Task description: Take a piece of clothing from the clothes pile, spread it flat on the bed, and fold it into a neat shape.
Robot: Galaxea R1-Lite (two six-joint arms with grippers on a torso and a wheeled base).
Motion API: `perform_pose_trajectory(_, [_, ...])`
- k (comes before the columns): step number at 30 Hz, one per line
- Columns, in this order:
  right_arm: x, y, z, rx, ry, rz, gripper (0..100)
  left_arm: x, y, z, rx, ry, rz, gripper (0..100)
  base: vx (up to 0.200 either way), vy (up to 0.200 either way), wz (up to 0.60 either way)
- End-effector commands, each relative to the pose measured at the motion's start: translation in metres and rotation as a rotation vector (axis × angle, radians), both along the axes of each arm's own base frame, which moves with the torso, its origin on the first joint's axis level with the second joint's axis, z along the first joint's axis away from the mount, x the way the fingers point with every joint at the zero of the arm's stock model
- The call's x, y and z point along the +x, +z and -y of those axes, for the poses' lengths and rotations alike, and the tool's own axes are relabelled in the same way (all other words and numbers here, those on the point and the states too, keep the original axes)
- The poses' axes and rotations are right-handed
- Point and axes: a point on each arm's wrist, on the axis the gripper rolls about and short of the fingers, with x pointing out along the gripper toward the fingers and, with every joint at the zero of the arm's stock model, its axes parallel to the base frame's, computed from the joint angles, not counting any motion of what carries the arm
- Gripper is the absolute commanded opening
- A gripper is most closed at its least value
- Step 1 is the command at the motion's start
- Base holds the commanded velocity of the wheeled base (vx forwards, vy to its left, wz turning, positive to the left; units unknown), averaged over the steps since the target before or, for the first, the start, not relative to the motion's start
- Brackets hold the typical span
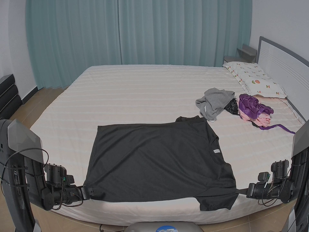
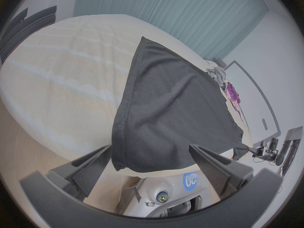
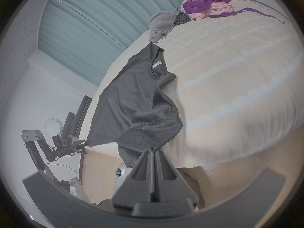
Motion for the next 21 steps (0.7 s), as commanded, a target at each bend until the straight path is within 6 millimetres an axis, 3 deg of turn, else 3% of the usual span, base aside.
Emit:
perform_pose_trajectory(1, [-0.005, 0.0, -0.001, 0.002, 0.003, -0.017, 0, -0.001, -0.002, 0.001, -0.014, -0.018, -0.002, 100, 0.0, 0.0, 0.0])
perform_pose_trajectory(2, [-0.005, 0.0, -0.002, 0.002, 0.005, -0.018, 0, -0.001, -0.002, 0.001, -0.013, -0.018, 0.001, 100, 0.0, 0.0, 0.0])
perform_pose_trajectory(3, [-0.005, 0.0, -0.002, 0.002, 0.007, -0.018, 0, -0.001, -0.002, 0.001, -0.011, -0.02, 0.001, 0, 0.0, 0.0, 0.0])
perform_pose_trajectory(21, [-0.007, 0.007, 0.0, -0.011, -0.001, -0.012, 0, -0.024, 0.003, -0.021, 0.015, 0.045, 0.006, 0, 0.0, 0.0, 0.0])
